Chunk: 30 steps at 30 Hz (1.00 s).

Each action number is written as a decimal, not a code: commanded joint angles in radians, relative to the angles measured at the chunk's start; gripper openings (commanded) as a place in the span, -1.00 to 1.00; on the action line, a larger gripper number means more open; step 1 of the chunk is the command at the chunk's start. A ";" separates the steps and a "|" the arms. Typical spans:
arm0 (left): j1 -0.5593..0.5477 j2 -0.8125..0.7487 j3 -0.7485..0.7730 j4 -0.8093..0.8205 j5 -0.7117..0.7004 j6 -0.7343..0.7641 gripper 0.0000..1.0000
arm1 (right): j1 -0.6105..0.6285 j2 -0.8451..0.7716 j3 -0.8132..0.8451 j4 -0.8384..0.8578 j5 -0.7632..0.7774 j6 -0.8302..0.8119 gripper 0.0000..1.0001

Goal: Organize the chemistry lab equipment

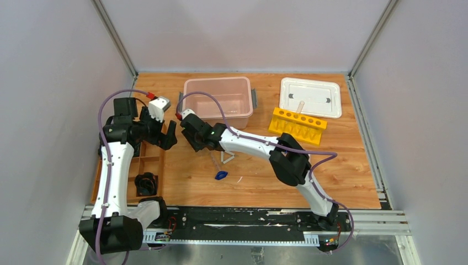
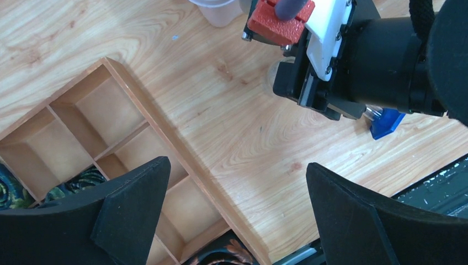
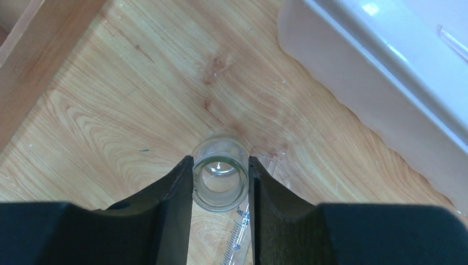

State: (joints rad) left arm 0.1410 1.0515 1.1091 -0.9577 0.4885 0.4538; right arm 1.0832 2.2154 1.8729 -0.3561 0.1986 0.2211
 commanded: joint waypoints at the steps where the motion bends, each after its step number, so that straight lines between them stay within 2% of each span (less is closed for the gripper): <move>1: 0.007 -0.022 -0.010 0.007 0.018 0.005 1.00 | -0.012 0.001 -0.014 0.012 -0.020 0.025 -0.38; 5: 0.006 -0.021 -0.009 0.007 0.009 0.005 1.00 | -0.012 -0.049 -0.016 0.025 -0.031 0.022 -0.76; 10: 0.006 -0.012 0.003 0.007 0.002 -0.002 1.00 | -0.015 -0.166 -0.009 0.018 -0.031 -0.004 -0.98; 19: 0.006 -0.009 -0.001 0.007 -0.004 0.011 1.00 | -0.146 -0.365 0.063 -0.073 -0.059 0.006 -1.00; 26: 0.006 -0.039 -0.043 0.001 0.048 0.067 0.97 | -0.310 -0.280 0.152 -0.285 -0.072 0.080 -1.00; 30: 0.006 -0.047 -0.069 -0.009 0.075 0.107 0.91 | -0.338 -0.240 0.133 -0.300 -0.062 0.081 -1.00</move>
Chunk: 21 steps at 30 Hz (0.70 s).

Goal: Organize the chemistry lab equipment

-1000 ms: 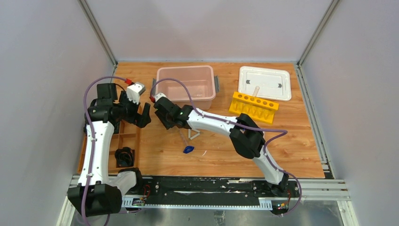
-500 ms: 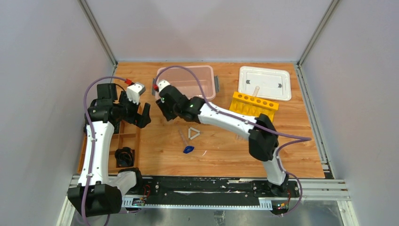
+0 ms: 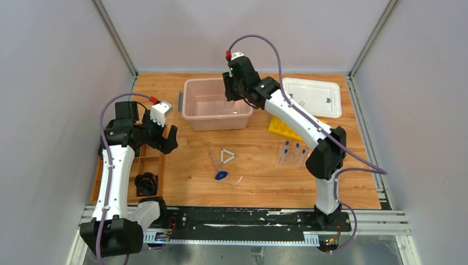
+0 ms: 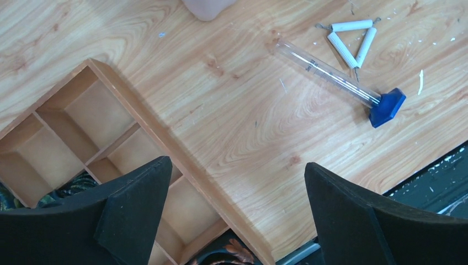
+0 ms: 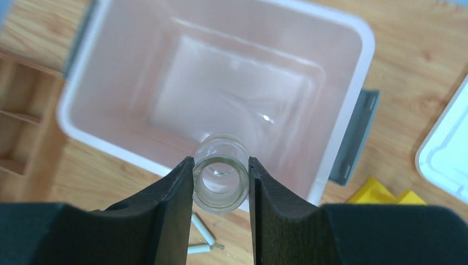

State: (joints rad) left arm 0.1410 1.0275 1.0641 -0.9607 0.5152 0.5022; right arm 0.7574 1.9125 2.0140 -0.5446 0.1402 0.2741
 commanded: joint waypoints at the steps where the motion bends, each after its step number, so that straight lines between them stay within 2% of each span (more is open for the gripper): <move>1: 0.006 -0.023 -0.029 -0.006 0.052 0.069 0.89 | -0.013 0.074 -0.011 -0.111 0.003 0.023 -1.00; 5: 0.005 -0.023 -0.059 -0.006 0.085 0.140 0.79 | -0.018 0.114 -0.017 -0.112 0.016 0.020 -0.99; 9: -0.013 -0.049 -0.104 -0.006 0.125 0.247 0.78 | -0.018 0.163 -0.006 -0.112 0.031 0.017 -0.85; 14: -0.083 -0.040 -0.151 -0.006 0.094 0.314 0.78 | -0.019 0.224 0.033 -0.114 0.059 0.001 -0.74; 21: -0.167 0.011 -0.160 -0.006 0.100 0.414 0.80 | -0.025 0.259 0.058 -0.133 0.078 -0.005 -0.42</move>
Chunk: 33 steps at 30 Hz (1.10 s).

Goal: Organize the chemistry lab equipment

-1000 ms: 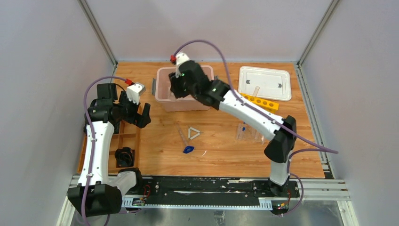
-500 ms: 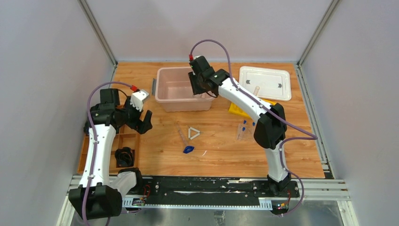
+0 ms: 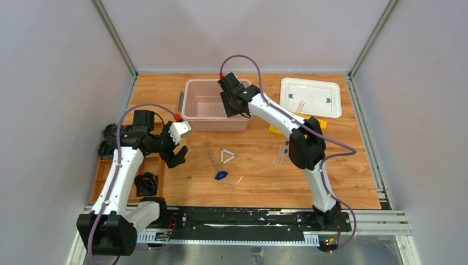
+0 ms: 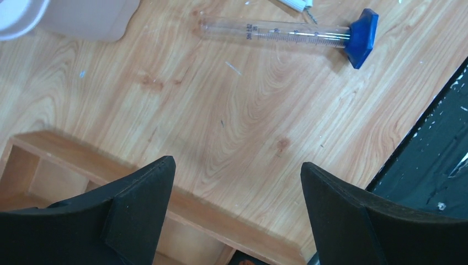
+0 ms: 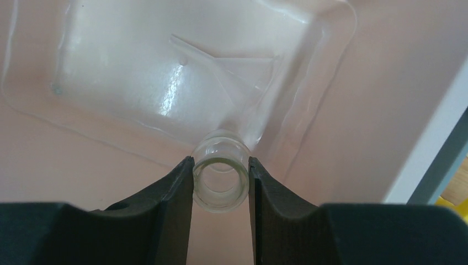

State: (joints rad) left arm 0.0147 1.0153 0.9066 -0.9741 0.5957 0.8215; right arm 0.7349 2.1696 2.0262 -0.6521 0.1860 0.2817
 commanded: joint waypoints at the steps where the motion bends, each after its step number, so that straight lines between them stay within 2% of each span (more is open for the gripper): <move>1: -0.053 0.032 0.000 0.008 0.019 0.114 0.81 | -0.006 -0.003 0.045 -0.026 0.032 -0.011 -0.35; 7: -0.175 0.122 0.073 0.008 -0.018 0.170 0.85 | -0.010 -0.045 0.102 -0.036 -0.046 -0.001 0.26; 11: -0.275 0.192 0.104 0.008 -0.065 0.246 0.86 | -0.010 -0.110 0.158 -0.045 -0.079 0.012 0.42; 16: -0.373 0.304 0.124 0.010 -0.122 0.353 0.87 | -0.010 -0.276 0.087 -0.029 -0.094 0.025 0.43; 22: -0.507 0.403 0.145 0.011 -0.207 0.467 0.86 | -0.011 -0.624 -0.329 0.108 -0.068 0.013 0.32; 28: -0.573 0.516 0.186 0.038 -0.270 0.566 0.84 | -0.018 -0.850 -0.597 0.115 -0.036 0.045 0.22; 30: -0.586 0.550 0.193 0.054 -0.278 0.579 0.79 | -0.019 -0.912 -0.665 0.115 -0.025 0.066 0.17; 33: -0.616 0.592 0.189 0.085 -0.304 0.599 0.60 | -0.021 -0.992 -0.762 0.114 -0.008 0.094 0.10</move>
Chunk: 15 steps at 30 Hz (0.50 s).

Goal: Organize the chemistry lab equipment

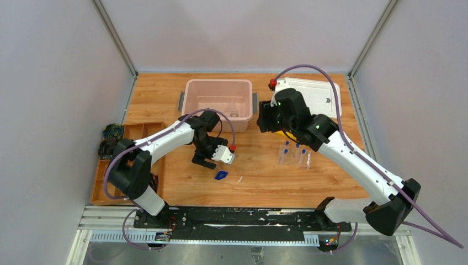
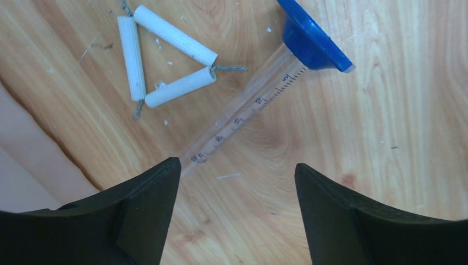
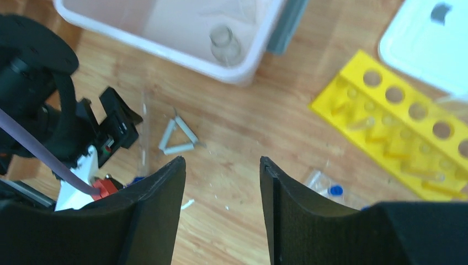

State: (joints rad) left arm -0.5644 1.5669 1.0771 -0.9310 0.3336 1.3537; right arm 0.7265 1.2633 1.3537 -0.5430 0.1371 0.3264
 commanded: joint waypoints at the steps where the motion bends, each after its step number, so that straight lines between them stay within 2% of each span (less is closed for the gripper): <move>1: -0.045 0.056 0.016 0.049 -0.051 0.071 0.54 | -0.013 -0.108 -0.109 0.005 0.045 0.057 0.07; 8: -0.087 0.113 -0.016 0.132 -0.103 0.067 0.28 | -0.013 -0.213 -0.173 -0.020 0.065 0.080 -0.09; 12: -0.104 0.120 -0.051 0.166 -0.119 0.070 -0.05 | -0.013 -0.235 -0.176 -0.053 0.091 0.076 -0.13; 15: -0.110 0.125 -0.077 0.168 -0.133 0.074 -0.22 | -0.017 -0.251 -0.182 -0.059 0.100 0.072 -0.15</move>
State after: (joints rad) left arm -0.6586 1.6775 1.0367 -0.7906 0.2272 1.4055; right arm 0.7238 1.0332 1.1900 -0.5655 0.1932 0.3893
